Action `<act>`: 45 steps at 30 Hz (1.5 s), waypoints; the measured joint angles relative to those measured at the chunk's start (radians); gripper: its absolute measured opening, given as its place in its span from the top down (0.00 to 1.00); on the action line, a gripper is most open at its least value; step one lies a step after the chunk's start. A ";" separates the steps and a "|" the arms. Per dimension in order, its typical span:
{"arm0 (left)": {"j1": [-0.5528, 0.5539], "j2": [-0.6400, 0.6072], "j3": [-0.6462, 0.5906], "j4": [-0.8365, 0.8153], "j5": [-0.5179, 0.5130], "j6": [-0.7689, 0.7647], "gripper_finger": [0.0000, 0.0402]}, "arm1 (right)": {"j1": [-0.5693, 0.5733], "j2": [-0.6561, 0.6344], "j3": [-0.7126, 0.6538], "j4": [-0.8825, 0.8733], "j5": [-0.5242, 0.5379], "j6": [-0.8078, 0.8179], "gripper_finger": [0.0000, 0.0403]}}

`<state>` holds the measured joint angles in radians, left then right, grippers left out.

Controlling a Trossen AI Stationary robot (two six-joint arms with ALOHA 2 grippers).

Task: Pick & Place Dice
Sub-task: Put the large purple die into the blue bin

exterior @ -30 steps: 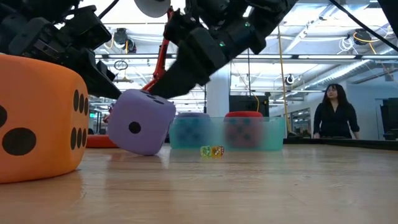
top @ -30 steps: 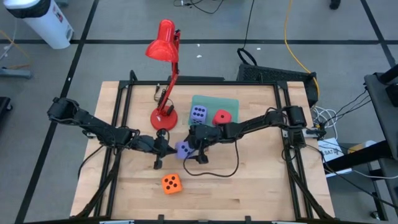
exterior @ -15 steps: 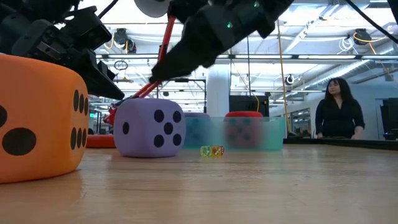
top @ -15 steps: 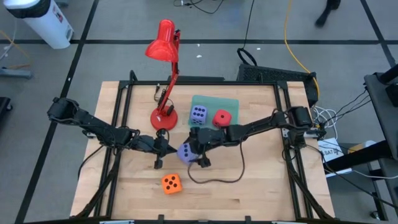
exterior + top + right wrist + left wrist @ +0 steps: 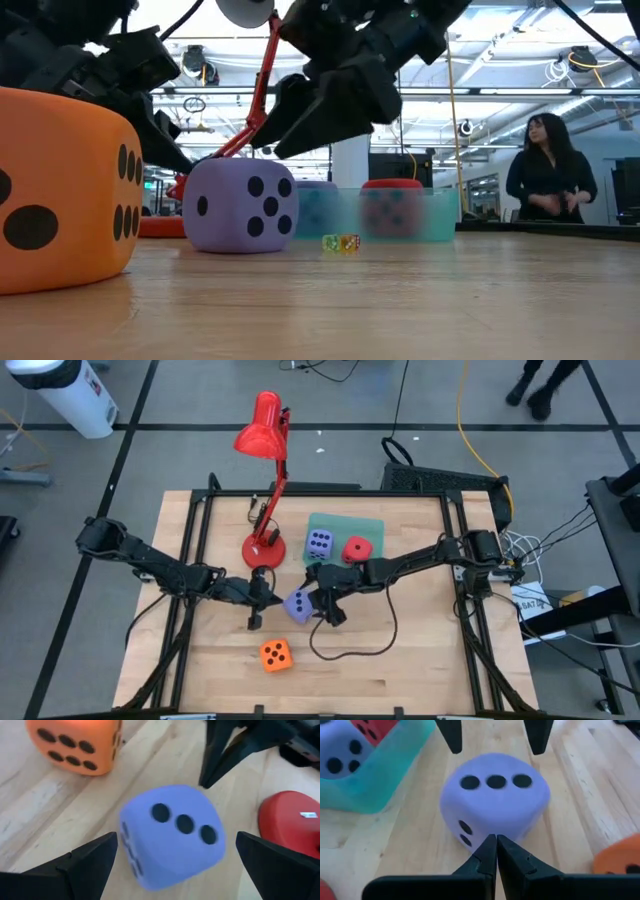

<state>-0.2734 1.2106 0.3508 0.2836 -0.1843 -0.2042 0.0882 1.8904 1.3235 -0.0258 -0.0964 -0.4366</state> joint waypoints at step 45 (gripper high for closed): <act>0.122 0.133 0.047 0.163 0.168 0.092 0.98 | -0.018 0.017 0.000 0.002 -0.054 0.052 0.01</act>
<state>-0.1509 1.3437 0.3981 0.4467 -0.0163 -0.1122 0.0701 1.9072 1.3239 -0.0242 -0.1502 -0.3848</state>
